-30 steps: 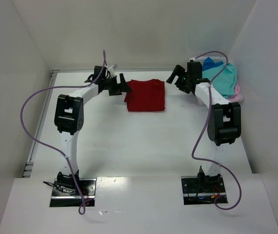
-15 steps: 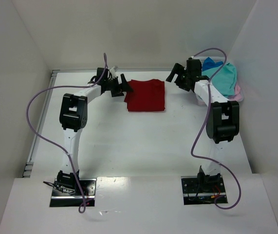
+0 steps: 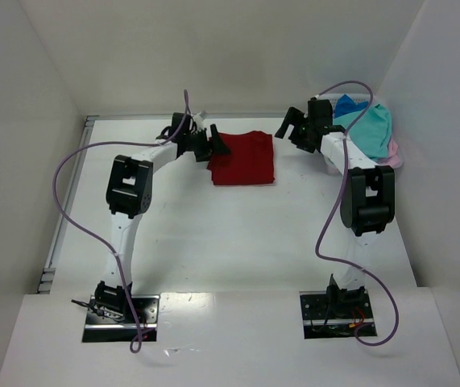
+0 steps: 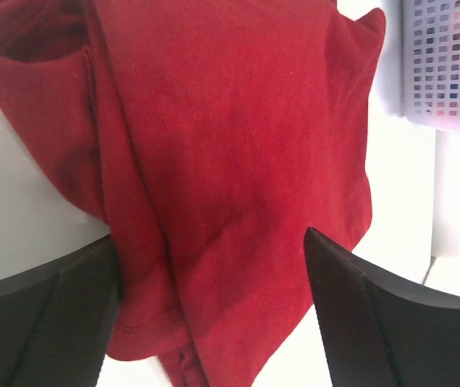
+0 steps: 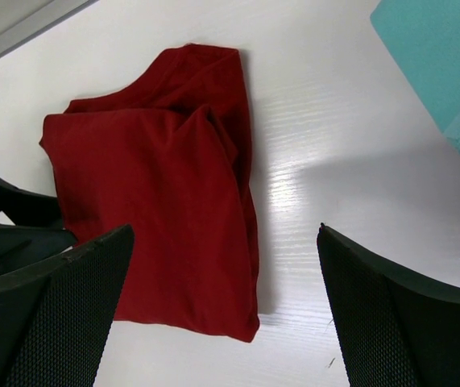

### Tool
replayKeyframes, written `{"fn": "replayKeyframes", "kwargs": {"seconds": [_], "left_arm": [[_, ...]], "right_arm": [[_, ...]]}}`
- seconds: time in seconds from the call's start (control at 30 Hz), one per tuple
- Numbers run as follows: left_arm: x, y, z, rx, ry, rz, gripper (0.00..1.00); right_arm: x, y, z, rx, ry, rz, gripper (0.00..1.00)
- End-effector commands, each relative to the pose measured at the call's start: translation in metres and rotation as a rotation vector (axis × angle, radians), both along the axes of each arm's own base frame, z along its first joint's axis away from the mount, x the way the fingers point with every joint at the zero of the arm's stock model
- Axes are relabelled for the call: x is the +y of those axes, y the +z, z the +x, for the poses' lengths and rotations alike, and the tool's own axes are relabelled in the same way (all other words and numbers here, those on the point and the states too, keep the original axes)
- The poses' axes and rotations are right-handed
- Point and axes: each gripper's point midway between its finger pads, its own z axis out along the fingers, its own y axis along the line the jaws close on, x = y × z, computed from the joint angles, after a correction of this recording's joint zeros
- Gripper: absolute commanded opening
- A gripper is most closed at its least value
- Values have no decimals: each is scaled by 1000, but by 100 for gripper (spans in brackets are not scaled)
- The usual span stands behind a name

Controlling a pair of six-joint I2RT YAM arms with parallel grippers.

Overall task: Fold and stack the t-shirts
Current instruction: Put the neatly folded tshirt into the corner of the board with the left arm

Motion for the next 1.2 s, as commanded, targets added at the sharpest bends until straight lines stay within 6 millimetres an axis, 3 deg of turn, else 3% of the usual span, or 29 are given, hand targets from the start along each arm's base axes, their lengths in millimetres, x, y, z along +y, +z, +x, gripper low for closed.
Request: {"fn": "replayKeyframes", "kwargs": {"seconds": [0.0, 0.07, 0.23, 0.37, 0.53, 0.67, 0.7, 0.8, 0.87, 1.17], "left_arm": [[-5, -23, -6, 73, 18, 7, 92], [-4, -24, -4, 72, 25, 13, 89], [0, -26, 3, 88, 91, 22, 63], [3, -25, 8, 85, 122, 37, 48], [11, -27, 15, 93, 153, 98, 13], [19, -19, 22, 76, 162, 165, 0], [22, -8, 31, 42, 181, 186, 0], [35, -5, 36, 26, 211, 271, 0], [46, 9, 41, 10, 231, 299, 0], [151, 46, 53, -12, 351, 465, 0]], "right_arm": [[0, 31, 7, -71, 5, -25, 100], [-2, 31, 4, -69, -4, -32, 100], [-5, 29, -2, -64, -5, -46, 100], [-7, 39, -2, -84, -13, -49, 100], [-11, 42, -4, -88, -23, -68, 100], [-11, 45, -6, -87, -23, -68, 100], [-11, 45, -6, -86, -23, -68, 100], [-11, 55, -9, -100, -24, -67, 100], [-11, 56, -12, -100, -24, -67, 100], [-15, 72, -29, -123, -26, -77, 100]]}}
